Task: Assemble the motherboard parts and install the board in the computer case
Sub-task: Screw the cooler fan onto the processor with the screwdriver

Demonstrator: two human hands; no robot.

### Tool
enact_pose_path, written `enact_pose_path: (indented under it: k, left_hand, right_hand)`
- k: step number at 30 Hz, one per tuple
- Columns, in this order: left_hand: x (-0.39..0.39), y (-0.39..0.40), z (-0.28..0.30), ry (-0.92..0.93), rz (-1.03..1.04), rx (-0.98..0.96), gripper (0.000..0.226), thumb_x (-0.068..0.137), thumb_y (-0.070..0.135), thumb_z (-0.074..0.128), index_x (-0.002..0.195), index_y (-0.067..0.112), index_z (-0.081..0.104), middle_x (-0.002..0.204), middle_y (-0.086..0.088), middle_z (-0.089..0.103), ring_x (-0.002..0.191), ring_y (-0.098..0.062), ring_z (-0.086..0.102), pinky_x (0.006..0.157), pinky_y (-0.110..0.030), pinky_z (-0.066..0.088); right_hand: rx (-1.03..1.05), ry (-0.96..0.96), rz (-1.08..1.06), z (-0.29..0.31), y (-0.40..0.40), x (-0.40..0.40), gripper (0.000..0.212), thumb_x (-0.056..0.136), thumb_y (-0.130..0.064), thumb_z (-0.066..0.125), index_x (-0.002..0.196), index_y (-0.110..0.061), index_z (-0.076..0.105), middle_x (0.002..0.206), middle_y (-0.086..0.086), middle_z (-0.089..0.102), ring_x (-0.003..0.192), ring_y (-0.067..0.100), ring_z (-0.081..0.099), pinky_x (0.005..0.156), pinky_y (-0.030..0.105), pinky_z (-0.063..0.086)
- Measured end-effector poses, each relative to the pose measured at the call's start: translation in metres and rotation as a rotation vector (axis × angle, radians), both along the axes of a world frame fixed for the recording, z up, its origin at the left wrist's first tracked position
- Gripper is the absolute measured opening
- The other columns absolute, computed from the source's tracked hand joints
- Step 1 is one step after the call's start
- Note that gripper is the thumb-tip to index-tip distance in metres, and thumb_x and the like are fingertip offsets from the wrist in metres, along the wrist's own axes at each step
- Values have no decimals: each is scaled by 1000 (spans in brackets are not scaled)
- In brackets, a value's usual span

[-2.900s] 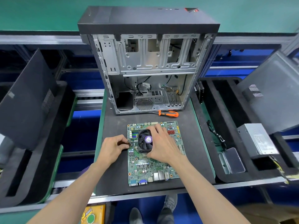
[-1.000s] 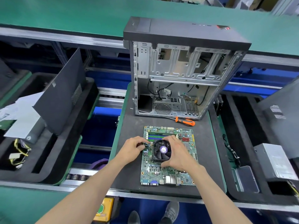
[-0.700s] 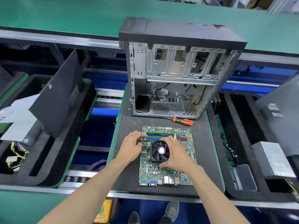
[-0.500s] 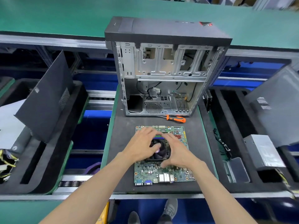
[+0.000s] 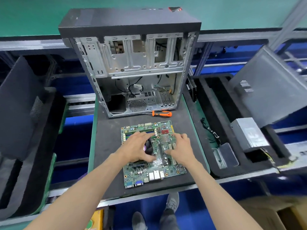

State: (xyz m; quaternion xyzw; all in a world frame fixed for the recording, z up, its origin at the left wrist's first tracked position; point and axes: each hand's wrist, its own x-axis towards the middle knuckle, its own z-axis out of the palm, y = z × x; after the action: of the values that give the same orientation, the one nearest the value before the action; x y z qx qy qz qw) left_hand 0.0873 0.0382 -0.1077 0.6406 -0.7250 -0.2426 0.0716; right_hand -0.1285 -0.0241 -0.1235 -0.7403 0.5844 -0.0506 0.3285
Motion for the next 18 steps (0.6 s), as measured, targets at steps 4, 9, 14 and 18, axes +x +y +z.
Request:
enact_pose_path:
  k: [4,9,14,18]
  left_hand:
    - [1,0,-1,19,8,-15,112,57,76,60,152,23,34,96,9,51,94,-16,40,89,-33,41]
    - [2,-1,-2,26,28,-13,109,58,74,63,151,24,35,94,11,50,93,-14,40,87,-33,42]
    - [-4,1,-1,-7,79,-32,106,57,73,64,149,26,38,82,19,45,89,-15,39,71,-30,35]
    - [-3,-1,-1,8,65,-14,108,58,71,66,151,27,34,79,21,42,89,-14,38,68,-29,31]
  right_hand:
    - [12,11,-69,-2,-7,6,84,81,-33,82,148,-12,37,137,10,40,130,28,40,106,39,38]
    - [19,13,-87,-2,-12,11,79,83,-33,80,148,-11,40,137,14,42,128,31,44,105,41,40]
    - [8,9,-92,-1,-13,12,77,84,-33,80,147,-11,41,138,13,43,130,30,43,106,42,40]
    - [5,15,-89,1,-11,11,74,85,-34,78,146,-12,43,137,12,43,129,30,43,106,41,40]
